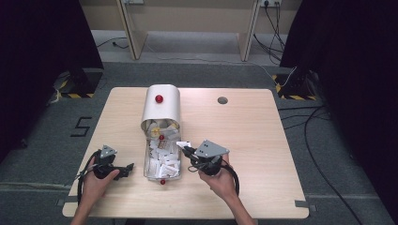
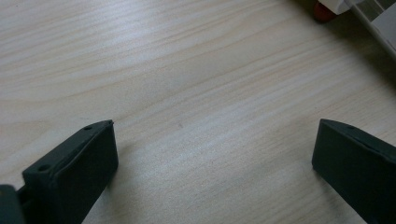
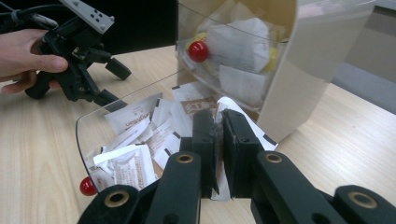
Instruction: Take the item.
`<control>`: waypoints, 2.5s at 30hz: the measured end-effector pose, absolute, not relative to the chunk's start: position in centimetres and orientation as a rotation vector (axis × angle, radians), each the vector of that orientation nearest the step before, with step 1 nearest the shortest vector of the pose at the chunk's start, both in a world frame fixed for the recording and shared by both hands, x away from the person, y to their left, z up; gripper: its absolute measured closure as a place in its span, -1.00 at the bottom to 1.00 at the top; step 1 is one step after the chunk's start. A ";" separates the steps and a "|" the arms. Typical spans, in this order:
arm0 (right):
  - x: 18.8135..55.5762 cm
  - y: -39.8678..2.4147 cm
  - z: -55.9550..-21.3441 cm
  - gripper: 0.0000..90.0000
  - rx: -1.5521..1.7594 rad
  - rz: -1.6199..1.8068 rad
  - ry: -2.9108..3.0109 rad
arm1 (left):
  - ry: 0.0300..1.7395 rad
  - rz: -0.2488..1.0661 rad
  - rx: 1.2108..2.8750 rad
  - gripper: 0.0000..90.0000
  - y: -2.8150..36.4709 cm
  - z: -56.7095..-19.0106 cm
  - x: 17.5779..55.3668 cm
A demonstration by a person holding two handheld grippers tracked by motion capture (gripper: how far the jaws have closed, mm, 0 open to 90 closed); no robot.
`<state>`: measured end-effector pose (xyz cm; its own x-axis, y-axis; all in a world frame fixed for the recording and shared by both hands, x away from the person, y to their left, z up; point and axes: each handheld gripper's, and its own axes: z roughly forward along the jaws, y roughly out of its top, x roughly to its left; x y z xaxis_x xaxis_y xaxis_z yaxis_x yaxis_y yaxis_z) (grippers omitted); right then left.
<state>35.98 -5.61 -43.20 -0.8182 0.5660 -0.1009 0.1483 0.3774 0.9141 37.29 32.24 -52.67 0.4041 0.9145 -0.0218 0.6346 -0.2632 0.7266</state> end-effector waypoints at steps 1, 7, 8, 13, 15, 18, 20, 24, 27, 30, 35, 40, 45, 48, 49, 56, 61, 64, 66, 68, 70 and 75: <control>36.0 -5.8 -43.2 0.88 0.627 1.427 2.242 | 1.316 0.542 2.000 -1.00 32.2 -52.7 37.3; 36.3 -6.7 -43.1 0.88 0.653 1.417 2.226 | 1.316 0.541 2.000 -1.00 32.2 -52.7 37.3; 36.3 -6.8 -43.1 0.88 0.654 1.421 2.221 | 1.316 0.541 2.000 -1.00 32.2 -52.7 37.3; 36.4 -7.2 -42.9 0.88 0.661 1.419 2.210 | 1.316 0.541 1.999 -1.00 32.2 -52.7 37.3; 36.5 -7.4 -42.9 0.88 0.670 1.416 2.207 | 1.316 0.541 2.000 -1.00 32.2 -52.7 37.3; 36.7 -7.7 -43.1 0.88 0.678 1.412 2.204 | 1.316 0.541 1.999 -1.00 32.2 -52.7 37.3; 36.9 -7.9 -43.1 0.88 0.690 1.411 2.199 | 1.316 0.541 1.999 -1.00 32.2 -52.7 37.3; 37.0 -8.5 -43.0 0.88 0.703 1.406 2.188 | 1.316 0.541 2.000 -1.00 32.2 -52.7 37.3; 37.1 -8.9 -43.0 0.87 0.720 1.406 2.176 | 1.316 0.541 2.000 -1.00 32.2 -52.7 37.3; 37.3 -9.5 -42.8 0.87 0.730 1.398 2.167 | 1.316 0.541 1.999 -1.00 32.2 -52.7 37.3; 37.5 -10.2 -42.7 0.87 0.751 1.401 2.151 | 1.316 0.541 1.999 -1.00 32.2 -52.7 37.3; 37.6 -10.8 -42.6 0.87 0.766 1.394 2.136 | 1.316 0.541 2.000 -1.00 32.2 -52.7 37.3; 38.0 -11.4 -42.8 0.87 0.785 1.384 2.124 | 1.316 0.541 1.999 -1.00 32.2 -52.7 37.3; 38.1 -11.7 -42.9 0.87 0.804 1.379 2.121 | 1.316 0.541 1.999 -1.00 32.2 -52.7 37.3; 38.2 -11.8 -43.0 0.87 0.807 1.382 2.120 | 1.316 0.541 1.999 -1.00 32.2 -52.7 37.3; 38.5 -12.4 -43.1 0.87 0.831 1.377 2.108 | 1.316 0.541 1.999 -1.00 32.2 -52.7 37.3; 38.6 -12.7 -43.1 0.87 0.837 1.371 2.101 | 1.316 0.541 1.999 -1.00 32.2 -52.7 37.3; 38.7 -13.0 -43.2 0.87 0.853 1.370 2.096 | 1.316 0.541 1.999 -1.00 32.2 -52.7 37.3; 38.8 -13.1 -43.2 0.87 0.854 1.367 2.091 | 1.316 0.541 1.999 -1.00 32.2 -52.7 37.3; 38.8 -13.4 -43.2 0.87 0.861 1.367 2.085 | 1.316 0.541 1.999 -1.00 32.2 -52.7 37.3; 38.9 -13.6 -43.2 0.87 0.869 1.367 2.082 | 1.316 0.541 1.999 -1.00 32.2 -52.7 37.3; 39.2 -14.2 -43.3 0.86 0.890 1.361 2.069 | 1.316 0.541 1.999 -1.00 32.2 -52.7 37.3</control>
<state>39.16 -14.22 -43.26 -0.6584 0.7506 -0.0558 0.2457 0.2844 0.9267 37.29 32.24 -52.67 0.4042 0.9144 -0.0221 0.6345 -0.2629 0.7268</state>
